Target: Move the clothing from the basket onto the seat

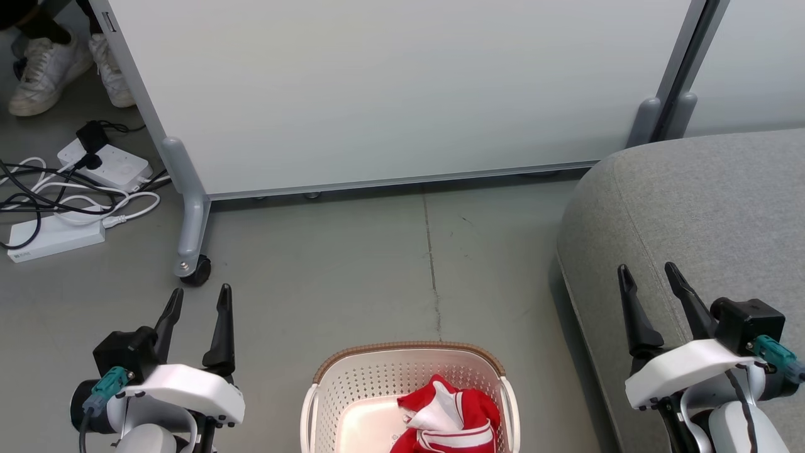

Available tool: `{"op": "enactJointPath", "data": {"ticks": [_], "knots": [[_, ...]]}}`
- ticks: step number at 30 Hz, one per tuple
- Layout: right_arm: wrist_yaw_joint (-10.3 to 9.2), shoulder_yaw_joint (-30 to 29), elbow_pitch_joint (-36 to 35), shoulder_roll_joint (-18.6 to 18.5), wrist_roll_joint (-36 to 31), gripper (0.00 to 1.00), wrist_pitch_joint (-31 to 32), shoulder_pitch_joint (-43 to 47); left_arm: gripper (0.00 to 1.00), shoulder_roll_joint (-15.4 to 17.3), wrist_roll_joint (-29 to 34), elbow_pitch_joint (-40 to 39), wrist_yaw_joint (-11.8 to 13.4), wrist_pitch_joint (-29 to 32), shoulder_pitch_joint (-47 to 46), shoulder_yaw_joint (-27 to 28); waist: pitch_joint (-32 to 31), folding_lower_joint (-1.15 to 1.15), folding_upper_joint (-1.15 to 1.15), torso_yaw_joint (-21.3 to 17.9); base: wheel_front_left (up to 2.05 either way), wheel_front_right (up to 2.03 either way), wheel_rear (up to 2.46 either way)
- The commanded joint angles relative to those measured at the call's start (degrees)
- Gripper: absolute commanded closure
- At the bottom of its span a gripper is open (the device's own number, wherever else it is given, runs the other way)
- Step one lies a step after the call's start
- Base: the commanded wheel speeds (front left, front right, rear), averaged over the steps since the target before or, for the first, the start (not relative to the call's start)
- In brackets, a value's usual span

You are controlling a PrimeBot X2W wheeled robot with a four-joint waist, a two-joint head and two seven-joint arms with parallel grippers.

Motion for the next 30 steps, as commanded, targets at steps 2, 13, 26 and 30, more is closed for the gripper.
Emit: {"op": "enactJointPath", "data": {"ticks": [2,13,26,30], "knots": [[0.25,-0.09,-0.84,-0.13,-1.87,0.00,-0.30,0.19,0.00,0.48,1.71,0.34,0.30,-0.38,-0.40,-0.06,0.02,0.00,0.00,0.00,0.00,0.00,0.00],[0.26,-0.23,-1.70,-0.03,-5.52,0.00,-1.42,1.03,0.00,0.71,4.87,1.70,0.93,-0.25,-0.57,-0.58,-0.08,0.00,0.00,0.07,0.00,0.00,0.00],[0.28,-0.32,-2.83,-0.02,-6.40,0.00,-2.76,1.71,0.00,0.55,7.21,2.99,1.47,-1.01,-0.63,-0.14,-0.11,0.00,0.00,0.35,0.00,0.00,0.00],[0.23,-0.20,-2.92,-0.02,-7.38,0.00,-3.28,1.85,0.00,0.60,8.12,3.18,1.78,-1.36,-0.75,-0.01,-0.13,0.00,0.00,0.42,0.00,0.00,0.00]]}}
